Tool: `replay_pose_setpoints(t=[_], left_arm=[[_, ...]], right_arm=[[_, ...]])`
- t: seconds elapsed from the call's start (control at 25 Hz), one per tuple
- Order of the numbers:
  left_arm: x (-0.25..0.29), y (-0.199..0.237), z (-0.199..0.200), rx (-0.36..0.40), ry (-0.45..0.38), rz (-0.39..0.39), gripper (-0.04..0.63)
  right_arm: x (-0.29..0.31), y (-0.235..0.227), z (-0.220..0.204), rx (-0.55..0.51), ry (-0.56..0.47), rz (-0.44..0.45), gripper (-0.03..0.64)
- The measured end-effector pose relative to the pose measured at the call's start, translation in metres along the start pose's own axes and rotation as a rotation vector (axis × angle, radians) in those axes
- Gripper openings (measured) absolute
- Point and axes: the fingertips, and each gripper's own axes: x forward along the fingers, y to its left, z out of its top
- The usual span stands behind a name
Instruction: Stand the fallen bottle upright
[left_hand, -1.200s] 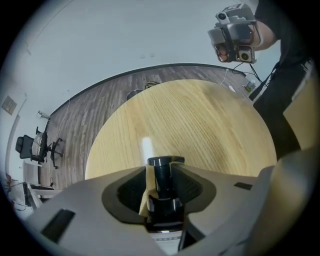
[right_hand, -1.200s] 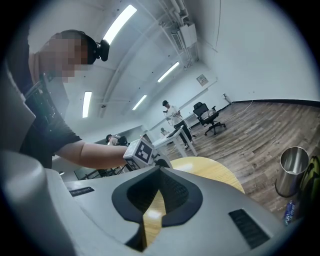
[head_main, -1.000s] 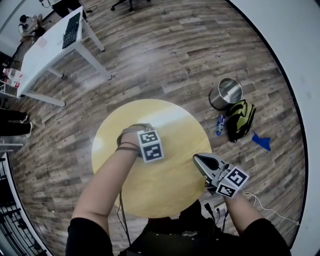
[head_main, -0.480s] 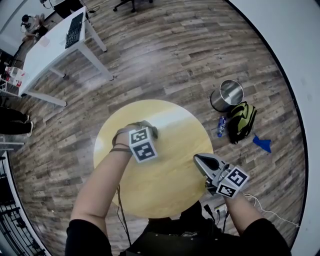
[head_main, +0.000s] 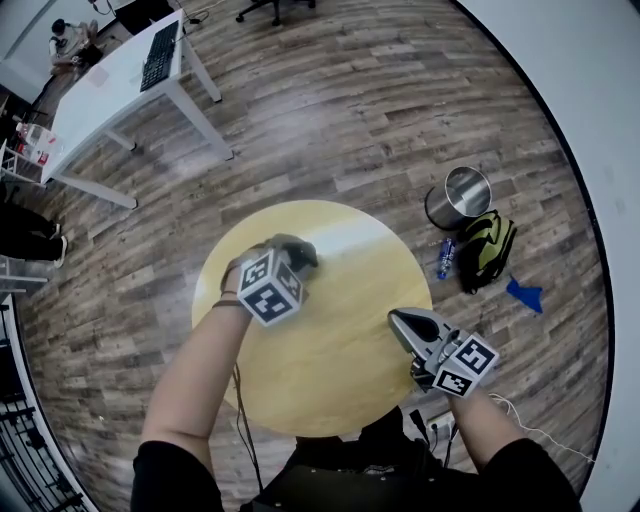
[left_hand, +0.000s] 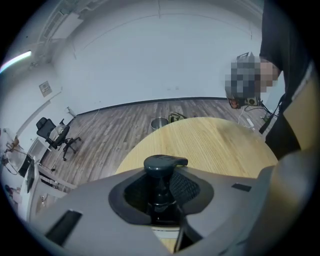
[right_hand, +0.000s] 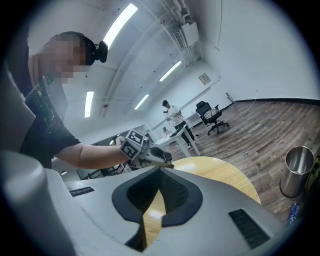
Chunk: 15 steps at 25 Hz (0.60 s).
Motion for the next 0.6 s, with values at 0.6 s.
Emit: replay_pose_setpoints(t=[0.6], left_arm=[[-0.032,0.020,-0.013,-0.229,-0.426,0.154,0.124]], right_arm=[[0.025,0.011,-0.005,0.005,0.005,0.021,0.005]])
